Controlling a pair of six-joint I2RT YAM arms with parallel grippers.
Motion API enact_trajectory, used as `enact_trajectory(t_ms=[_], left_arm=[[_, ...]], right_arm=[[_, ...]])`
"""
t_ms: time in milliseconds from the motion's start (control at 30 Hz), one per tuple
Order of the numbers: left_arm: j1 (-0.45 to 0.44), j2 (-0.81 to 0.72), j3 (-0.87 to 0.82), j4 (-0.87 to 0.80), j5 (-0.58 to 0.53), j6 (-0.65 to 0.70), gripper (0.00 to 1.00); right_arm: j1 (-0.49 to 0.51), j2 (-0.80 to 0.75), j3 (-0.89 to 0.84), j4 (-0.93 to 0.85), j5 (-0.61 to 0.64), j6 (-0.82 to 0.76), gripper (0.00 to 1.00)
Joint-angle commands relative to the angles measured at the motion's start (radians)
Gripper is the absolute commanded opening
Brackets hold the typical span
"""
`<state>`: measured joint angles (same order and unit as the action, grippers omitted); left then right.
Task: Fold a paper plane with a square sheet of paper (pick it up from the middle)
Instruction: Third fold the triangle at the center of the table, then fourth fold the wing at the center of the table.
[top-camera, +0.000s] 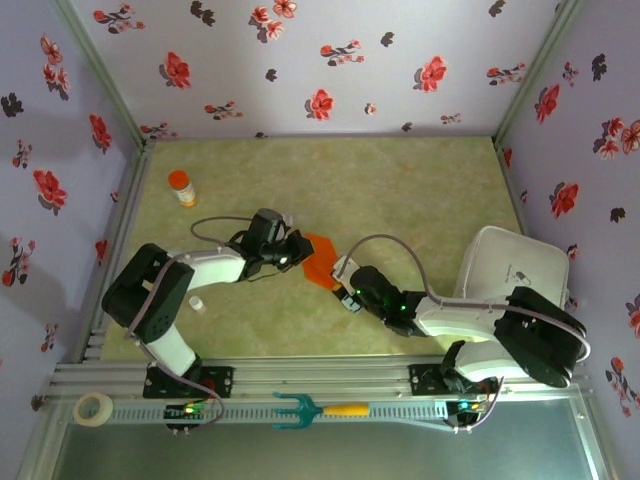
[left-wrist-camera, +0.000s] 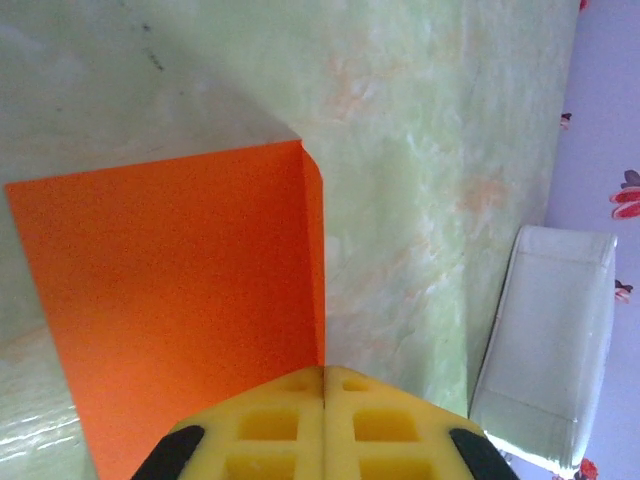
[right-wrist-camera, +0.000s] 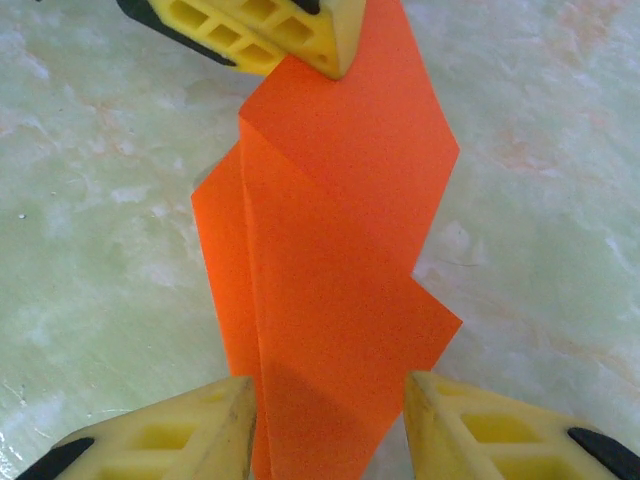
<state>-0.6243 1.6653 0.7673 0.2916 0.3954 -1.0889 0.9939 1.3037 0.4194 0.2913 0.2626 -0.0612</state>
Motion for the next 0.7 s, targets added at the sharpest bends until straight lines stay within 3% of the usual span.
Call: enact_trajectory(t_ms=[0, 433, 667], left_arm=[[0.008, 0.017, 0.026, -0.031, 0.027, 0.035, 0.00], [0.008, 0.023, 0.042, -0.052, 0.046, 0.039, 0.00], [0.008, 0.027, 0.042, -0.046, 0.049, 0.035, 0.09]], right_arm=[[0.007, -0.002, -0.019, 0.012, 0.022, -0.025, 0.44], [0.008, -0.015, -0.047, 0.061, -0.045, -0.078, 0.45], [0.009, 0.000, -0.054, 0.085, -0.031, -0.092, 0.44]])
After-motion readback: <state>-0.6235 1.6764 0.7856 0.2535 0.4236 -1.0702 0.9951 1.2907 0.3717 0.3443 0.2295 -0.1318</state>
